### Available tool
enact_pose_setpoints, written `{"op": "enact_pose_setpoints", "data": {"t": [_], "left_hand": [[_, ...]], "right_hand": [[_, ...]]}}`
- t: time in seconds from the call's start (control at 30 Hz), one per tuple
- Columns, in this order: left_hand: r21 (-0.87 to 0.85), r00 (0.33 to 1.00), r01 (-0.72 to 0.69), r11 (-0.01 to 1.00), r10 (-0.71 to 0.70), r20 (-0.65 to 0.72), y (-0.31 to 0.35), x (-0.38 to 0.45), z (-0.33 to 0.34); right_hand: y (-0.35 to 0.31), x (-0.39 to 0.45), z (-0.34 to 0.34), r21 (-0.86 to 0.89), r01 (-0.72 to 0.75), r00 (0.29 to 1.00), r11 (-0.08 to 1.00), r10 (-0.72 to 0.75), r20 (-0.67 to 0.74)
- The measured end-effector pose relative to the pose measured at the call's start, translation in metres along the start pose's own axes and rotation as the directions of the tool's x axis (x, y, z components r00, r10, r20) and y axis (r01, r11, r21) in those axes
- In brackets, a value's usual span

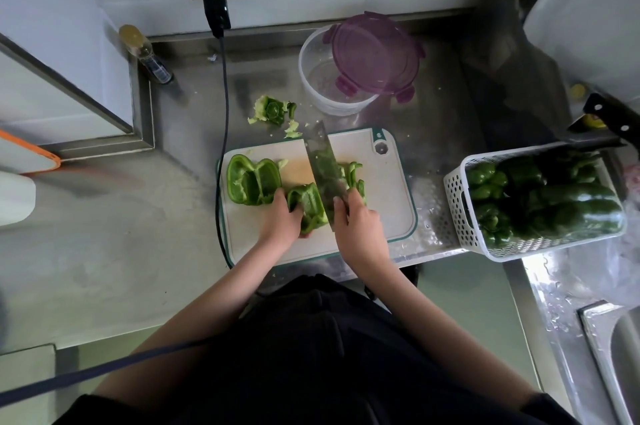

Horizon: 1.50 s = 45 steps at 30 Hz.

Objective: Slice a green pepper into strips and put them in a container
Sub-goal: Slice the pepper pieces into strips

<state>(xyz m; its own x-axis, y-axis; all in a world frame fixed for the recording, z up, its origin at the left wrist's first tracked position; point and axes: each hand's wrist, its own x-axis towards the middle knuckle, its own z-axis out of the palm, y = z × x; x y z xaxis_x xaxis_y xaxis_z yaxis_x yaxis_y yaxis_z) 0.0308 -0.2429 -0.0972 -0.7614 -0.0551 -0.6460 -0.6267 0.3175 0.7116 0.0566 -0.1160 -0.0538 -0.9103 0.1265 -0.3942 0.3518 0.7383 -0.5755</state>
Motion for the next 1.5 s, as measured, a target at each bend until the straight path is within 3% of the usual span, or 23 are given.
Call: {"op": "enact_pose_setpoints", "data": {"t": [0.33, 0.63, 1.23, 1.5], "left_hand": [[0.176, 0.993, -0.105, 0.979, 0.112, -0.034, 0.001, -0.004, 0.005], [0.152, 0.995, -0.086, 0.985, 0.092, -0.033, 0.003, -0.003, 0.006], [0.261, 0.997, -0.051, 0.964, 0.063, -0.039, -0.002, 0.004, 0.009], [0.187, 0.997, -0.07, 0.98, 0.065, 0.03, 0.001, 0.002, 0.002]], "right_hand": [[0.004, -0.004, 0.005, -0.009, -0.091, 0.995, 0.996, 0.091, 0.028], [0.005, -0.002, 0.004, 0.056, -0.123, 0.992, 0.991, 0.12, 0.05], [0.005, -0.003, 0.03, -0.193, -0.068, 0.991, 0.979, 0.089, 0.099], [-0.003, 0.009, 0.033, -0.22, -0.042, 0.992, 0.975, 0.068, 0.109]]}}
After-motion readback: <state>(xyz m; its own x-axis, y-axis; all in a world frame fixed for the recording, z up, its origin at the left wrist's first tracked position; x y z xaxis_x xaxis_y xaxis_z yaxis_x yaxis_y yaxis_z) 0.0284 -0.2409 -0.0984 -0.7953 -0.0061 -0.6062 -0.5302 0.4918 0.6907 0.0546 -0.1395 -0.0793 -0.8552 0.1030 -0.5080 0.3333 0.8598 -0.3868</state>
